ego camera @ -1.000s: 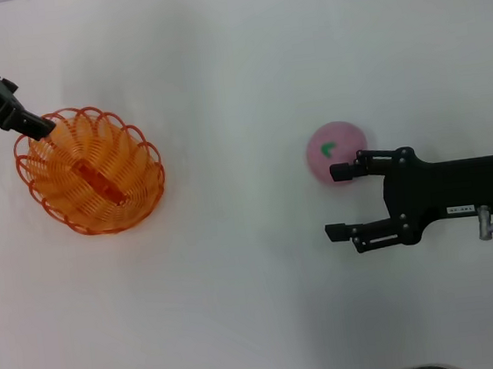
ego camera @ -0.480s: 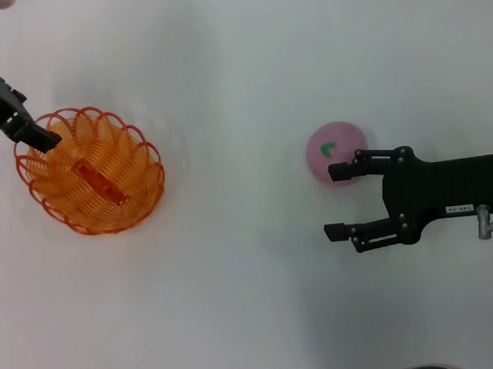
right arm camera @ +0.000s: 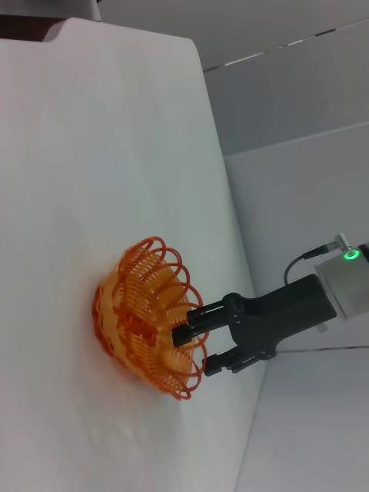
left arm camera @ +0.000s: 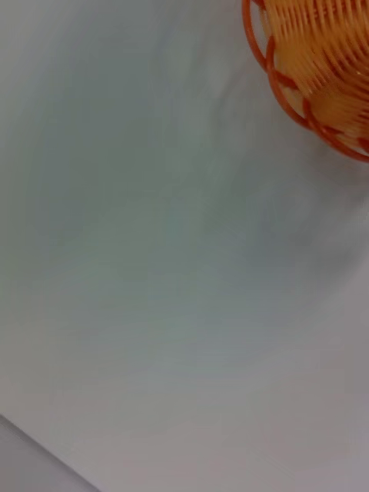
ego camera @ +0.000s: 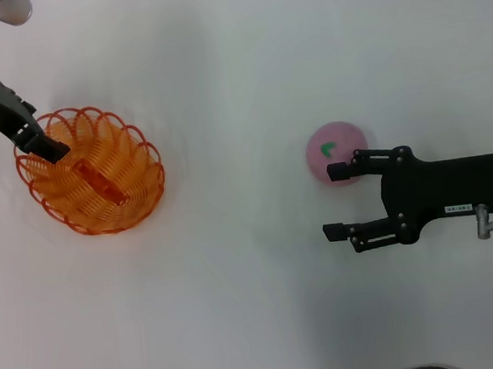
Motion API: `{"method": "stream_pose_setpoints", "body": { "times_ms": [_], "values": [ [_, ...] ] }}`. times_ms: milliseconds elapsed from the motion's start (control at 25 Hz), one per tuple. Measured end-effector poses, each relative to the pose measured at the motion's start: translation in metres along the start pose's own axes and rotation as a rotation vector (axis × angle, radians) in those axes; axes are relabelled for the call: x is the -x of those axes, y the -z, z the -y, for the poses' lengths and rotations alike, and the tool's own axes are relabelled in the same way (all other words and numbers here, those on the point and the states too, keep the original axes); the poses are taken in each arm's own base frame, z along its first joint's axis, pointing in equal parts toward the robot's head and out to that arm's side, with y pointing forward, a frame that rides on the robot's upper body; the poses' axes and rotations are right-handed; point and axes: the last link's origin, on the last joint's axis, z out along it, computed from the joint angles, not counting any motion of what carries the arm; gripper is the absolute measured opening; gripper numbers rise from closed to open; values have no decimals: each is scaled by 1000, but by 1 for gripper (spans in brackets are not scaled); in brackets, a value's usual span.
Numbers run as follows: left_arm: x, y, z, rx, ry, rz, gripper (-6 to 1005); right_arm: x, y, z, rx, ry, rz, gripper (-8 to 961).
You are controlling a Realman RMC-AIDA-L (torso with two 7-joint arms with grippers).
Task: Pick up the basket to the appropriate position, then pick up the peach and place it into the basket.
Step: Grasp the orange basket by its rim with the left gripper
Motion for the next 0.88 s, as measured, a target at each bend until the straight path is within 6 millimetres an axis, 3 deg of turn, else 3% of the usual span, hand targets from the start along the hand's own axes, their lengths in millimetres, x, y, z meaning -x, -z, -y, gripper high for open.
{"method": "stream_pose_setpoints", "body": {
  "times_ms": [440,880],
  "values": [
    [-4,-3,-4,-8,-22,-5,817,0,-1,0,1,-2,-1,864],
    [-7,-5,-5,-28,-33,4,634,0,0,0,1,-1,-1,859]
  ]
}}
